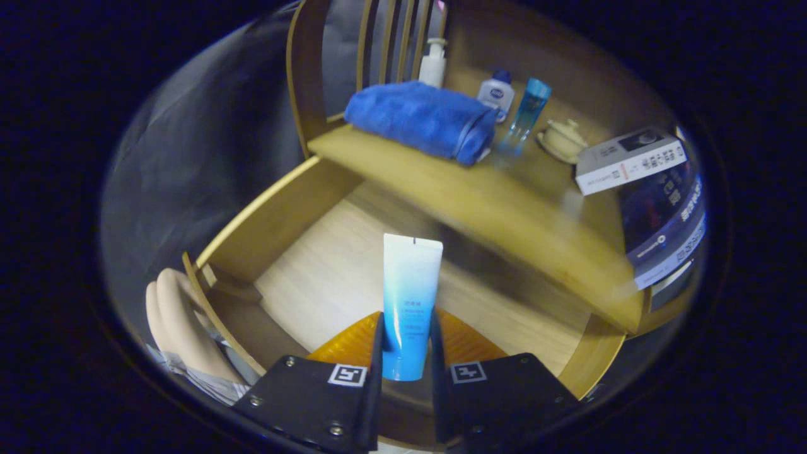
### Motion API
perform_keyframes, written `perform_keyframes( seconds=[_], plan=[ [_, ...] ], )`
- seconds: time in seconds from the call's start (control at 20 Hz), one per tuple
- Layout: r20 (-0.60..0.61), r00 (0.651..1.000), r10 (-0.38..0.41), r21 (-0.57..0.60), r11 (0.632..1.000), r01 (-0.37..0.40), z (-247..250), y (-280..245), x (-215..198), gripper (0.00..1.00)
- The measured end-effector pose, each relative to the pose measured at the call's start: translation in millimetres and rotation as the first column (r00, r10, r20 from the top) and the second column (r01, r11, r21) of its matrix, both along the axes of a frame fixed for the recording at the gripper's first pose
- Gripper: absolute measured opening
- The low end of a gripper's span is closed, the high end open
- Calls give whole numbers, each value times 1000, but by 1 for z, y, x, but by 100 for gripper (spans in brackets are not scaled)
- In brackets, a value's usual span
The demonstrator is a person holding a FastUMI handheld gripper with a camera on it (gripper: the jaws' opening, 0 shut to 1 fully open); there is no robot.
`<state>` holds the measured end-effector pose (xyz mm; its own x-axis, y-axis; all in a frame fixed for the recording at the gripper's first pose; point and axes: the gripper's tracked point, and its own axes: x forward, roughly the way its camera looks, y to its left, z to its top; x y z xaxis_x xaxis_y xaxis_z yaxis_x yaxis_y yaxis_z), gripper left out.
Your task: Pull open the drawer, take out the items inside it, and place them on the countertop above the cabinet.
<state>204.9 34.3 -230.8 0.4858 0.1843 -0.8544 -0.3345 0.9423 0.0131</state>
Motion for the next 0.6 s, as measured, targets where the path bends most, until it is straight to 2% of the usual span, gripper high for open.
perform_keyframes(
  seconds=[0.15, 0.3, 0.4, 0.6],
  plan=[
    [119, 989, -86, -40, 995, 91, 26, -22, 28, 34],
    [207, 965, -160, -114, 976, 187, 28, -48, 65, 34],
    [226, 952, -206, -130, 962, 239, 24, -57, 83, 33],
    [189, 928, -322, -52, 940, 337, 11, -56, 104, 34]
  ],
)
